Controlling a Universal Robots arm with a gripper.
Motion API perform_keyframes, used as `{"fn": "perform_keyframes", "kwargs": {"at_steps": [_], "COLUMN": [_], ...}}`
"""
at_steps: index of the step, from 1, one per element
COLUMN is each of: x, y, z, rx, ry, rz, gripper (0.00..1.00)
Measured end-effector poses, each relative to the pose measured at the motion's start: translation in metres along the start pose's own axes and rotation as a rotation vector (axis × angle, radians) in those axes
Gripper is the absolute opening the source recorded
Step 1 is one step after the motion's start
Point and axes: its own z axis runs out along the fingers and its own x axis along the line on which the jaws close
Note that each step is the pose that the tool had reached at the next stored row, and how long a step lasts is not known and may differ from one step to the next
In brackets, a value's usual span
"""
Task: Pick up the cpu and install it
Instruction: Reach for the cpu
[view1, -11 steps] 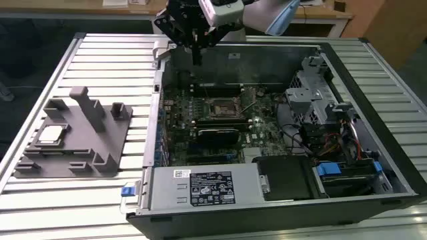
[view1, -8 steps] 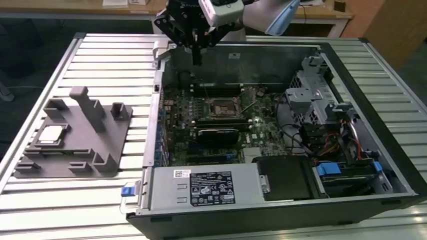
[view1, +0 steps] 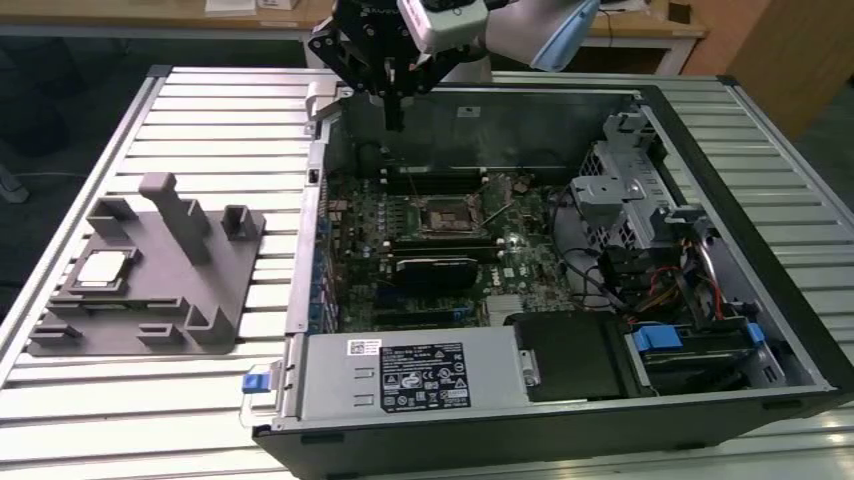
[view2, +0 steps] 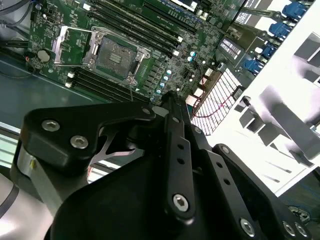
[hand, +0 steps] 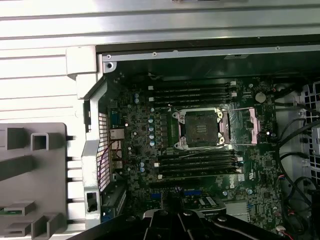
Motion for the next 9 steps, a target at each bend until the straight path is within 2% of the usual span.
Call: {"fn": "perform_keyframes", "kwargs": {"at_steps": [4, 9], "x": [0.0021, 0.0106], "y": [-0.0002, -0.0008], "z": [-0.0001, -0.0003], "rx": [0.0000, -0.0001], "ry": [0.0000, -0.0008], "rz": [0.000, 0.000], "gripper": [0.11, 0.11]}}
